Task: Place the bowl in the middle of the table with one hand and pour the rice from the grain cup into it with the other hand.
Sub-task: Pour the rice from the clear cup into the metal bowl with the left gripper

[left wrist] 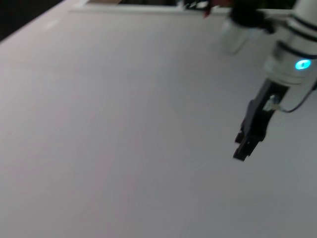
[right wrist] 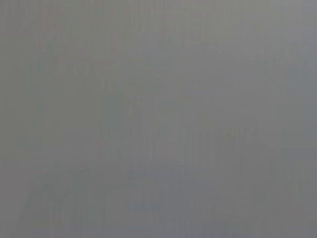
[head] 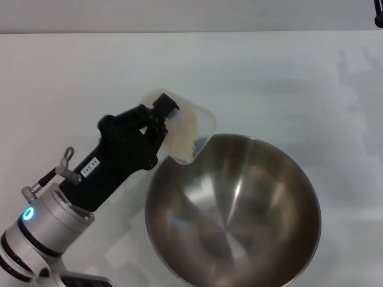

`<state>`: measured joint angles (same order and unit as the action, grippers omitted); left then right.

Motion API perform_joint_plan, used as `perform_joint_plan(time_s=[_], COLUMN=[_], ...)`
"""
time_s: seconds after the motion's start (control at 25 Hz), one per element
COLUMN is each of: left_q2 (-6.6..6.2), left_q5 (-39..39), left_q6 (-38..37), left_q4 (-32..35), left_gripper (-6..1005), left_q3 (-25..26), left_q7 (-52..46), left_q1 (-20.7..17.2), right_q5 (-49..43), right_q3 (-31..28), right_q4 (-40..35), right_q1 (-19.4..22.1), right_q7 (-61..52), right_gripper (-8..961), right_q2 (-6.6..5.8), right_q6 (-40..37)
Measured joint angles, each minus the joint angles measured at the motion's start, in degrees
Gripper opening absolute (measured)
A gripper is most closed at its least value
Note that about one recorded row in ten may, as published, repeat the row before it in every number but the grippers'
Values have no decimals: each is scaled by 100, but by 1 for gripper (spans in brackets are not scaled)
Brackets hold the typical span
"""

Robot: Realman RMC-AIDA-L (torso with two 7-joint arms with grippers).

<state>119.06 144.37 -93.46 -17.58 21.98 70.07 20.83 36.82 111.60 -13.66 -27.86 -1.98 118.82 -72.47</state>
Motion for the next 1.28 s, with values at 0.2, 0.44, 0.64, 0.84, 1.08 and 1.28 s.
perform_joint_plan(time_s=[0.2, 0.44, 0.64, 0.84, 1.08, 1.28], left_q2=[2, 3, -4, -13, -14, -16], left_q5=[329, 654, 816, 926, 1041, 1046], left_q6=[-18, -8, 16, 32, 62, 87], left_q4=[-6, 22, 55, 128, 155, 188], left_gripper=[32, 30, 31, 33, 36, 39], left_q3=[-1, 0, 3, 1, 7, 0], left_q7=[1028, 1999, 2695, 3269, 3820, 4086], left_q1=[2, 53, 92, 119, 124, 133], right_q5=[1, 1, 1, 1, 2, 5], right_q3=[-9, -87, -99, -159, -167, -168], right_q4=[-12, 6, 10, 10, 13, 13], right_q1=[-64, -173, -198, -221, -220, -220], right_q7=[280, 427, 447, 503, 512, 514], right_gripper=[492, 492, 492, 492, 492, 492], right_q2=[-7, -8, -8, -5, 0, 1], right_q6=[195, 316, 322, 354, 400, 462])
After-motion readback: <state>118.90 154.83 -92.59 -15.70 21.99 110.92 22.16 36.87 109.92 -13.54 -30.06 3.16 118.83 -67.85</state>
